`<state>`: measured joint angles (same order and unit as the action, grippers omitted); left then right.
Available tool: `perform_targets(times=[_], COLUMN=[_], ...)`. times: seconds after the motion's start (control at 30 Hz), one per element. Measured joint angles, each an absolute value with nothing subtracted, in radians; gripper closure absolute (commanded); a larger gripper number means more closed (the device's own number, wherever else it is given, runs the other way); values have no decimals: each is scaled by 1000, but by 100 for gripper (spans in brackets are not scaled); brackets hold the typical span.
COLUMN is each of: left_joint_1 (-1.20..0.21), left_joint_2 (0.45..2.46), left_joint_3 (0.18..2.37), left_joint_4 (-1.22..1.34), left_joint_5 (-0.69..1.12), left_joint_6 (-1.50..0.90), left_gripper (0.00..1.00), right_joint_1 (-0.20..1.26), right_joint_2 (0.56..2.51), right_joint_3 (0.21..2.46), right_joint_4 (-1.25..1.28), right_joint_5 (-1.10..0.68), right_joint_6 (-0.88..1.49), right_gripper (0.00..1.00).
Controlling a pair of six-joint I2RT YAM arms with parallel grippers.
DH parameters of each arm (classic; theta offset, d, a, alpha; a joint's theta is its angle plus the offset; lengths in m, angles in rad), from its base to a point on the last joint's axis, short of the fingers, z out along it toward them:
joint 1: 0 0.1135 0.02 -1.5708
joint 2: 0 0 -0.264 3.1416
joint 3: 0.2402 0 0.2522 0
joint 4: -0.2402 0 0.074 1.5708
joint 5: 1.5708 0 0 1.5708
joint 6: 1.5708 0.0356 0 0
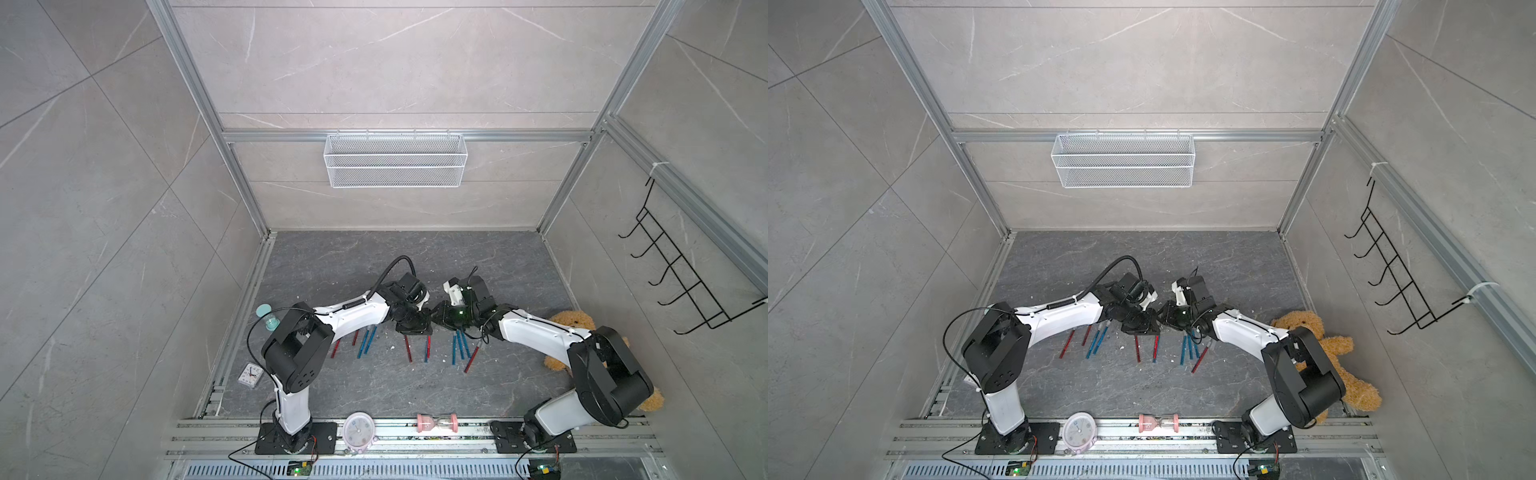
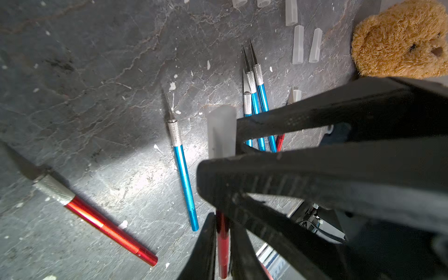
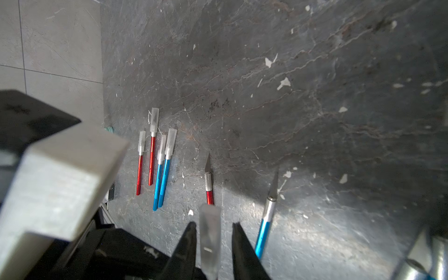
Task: Remove protective caps from carving knives
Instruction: Remove the protective sleeve from the carving knife.
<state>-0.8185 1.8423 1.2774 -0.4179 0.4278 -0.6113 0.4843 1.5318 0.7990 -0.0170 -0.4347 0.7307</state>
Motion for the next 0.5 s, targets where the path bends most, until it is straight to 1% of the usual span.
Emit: perform_targets(times=[0.23,0.3,0.5], left_joint_1=[-818,-818,-818], left_joint_2=[1842,1842,1842], left_joint_3=[1277,1277,1277], left_joint_4=[-418,-418,-418], left_joint_5=[428,428,427], left_joint_6=[-611,-611,-611], left_gripper=[85,85,85], right_joint_1=[486,487,490], right_joint_2=[1532,1533,1534], right_joint_3=[799,799,799], right_joint_4=[-16,-14,-9], right_joint_5=[-435,-434,-431], right_joint_6=[732,735,738], right_gripper=[82,86,90])
